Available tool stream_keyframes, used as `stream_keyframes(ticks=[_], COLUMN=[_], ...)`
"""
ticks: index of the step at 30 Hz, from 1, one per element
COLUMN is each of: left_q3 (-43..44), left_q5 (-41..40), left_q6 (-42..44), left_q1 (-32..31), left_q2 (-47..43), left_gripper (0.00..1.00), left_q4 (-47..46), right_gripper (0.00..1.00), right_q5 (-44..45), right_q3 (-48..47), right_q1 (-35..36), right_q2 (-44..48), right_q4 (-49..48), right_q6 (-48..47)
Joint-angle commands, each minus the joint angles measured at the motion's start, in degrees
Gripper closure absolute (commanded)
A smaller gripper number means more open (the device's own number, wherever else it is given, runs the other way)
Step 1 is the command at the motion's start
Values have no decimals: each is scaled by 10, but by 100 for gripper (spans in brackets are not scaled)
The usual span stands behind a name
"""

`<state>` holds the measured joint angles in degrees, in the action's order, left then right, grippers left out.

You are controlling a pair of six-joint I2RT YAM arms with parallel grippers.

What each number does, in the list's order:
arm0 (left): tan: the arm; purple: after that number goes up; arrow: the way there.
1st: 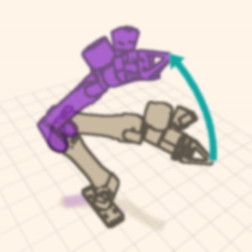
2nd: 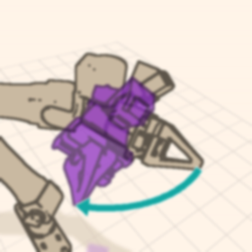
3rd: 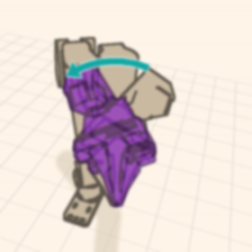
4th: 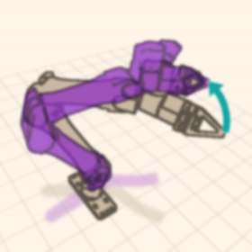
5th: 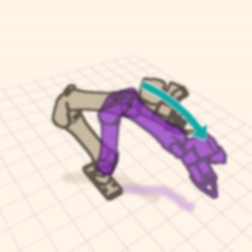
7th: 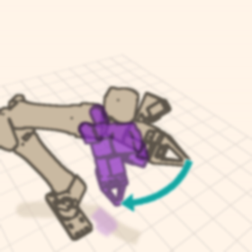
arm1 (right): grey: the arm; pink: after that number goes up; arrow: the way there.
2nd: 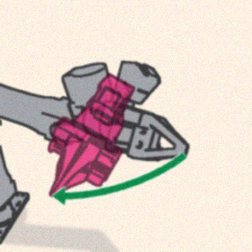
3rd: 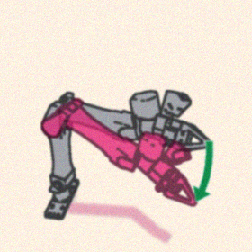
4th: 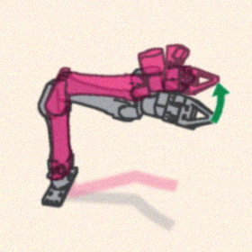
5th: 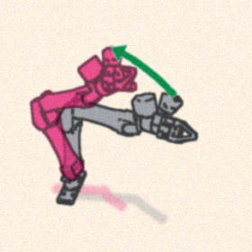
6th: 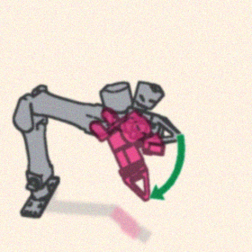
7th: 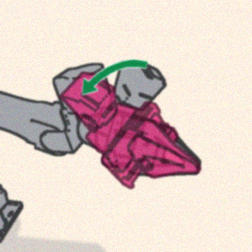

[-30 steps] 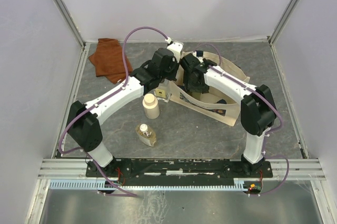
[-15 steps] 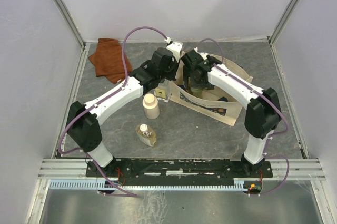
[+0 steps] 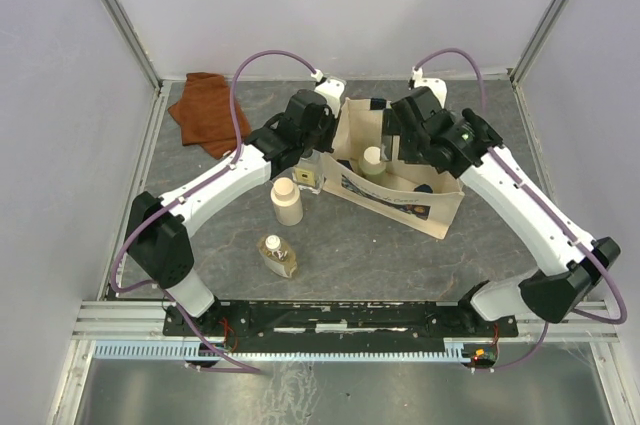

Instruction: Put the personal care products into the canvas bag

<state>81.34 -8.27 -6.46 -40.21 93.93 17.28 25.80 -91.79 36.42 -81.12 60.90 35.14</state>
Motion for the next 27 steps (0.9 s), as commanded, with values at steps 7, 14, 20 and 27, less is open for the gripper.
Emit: stream_keyframes(ticks=[7,14,20,27], left_q3=[34,70,79,96], left_q5=[15,52,77,123], left_q6=[22,53,71,106], left_q1=[16,40,50,71], left_q2=[21,50,55,54], left_gripper=[97,97,97,97], left_q4=[12,41,54,82], right_gripper=[0,0,0,0], right_q5=[102,81,72,37], right_q3=[-66,-15,-7,11], right_q1=[218,361,426,435], right_q2=[14,-11,-108,-146], right_q4=[107,26,-17,-85], right_q6=[32,18,-6,-34])
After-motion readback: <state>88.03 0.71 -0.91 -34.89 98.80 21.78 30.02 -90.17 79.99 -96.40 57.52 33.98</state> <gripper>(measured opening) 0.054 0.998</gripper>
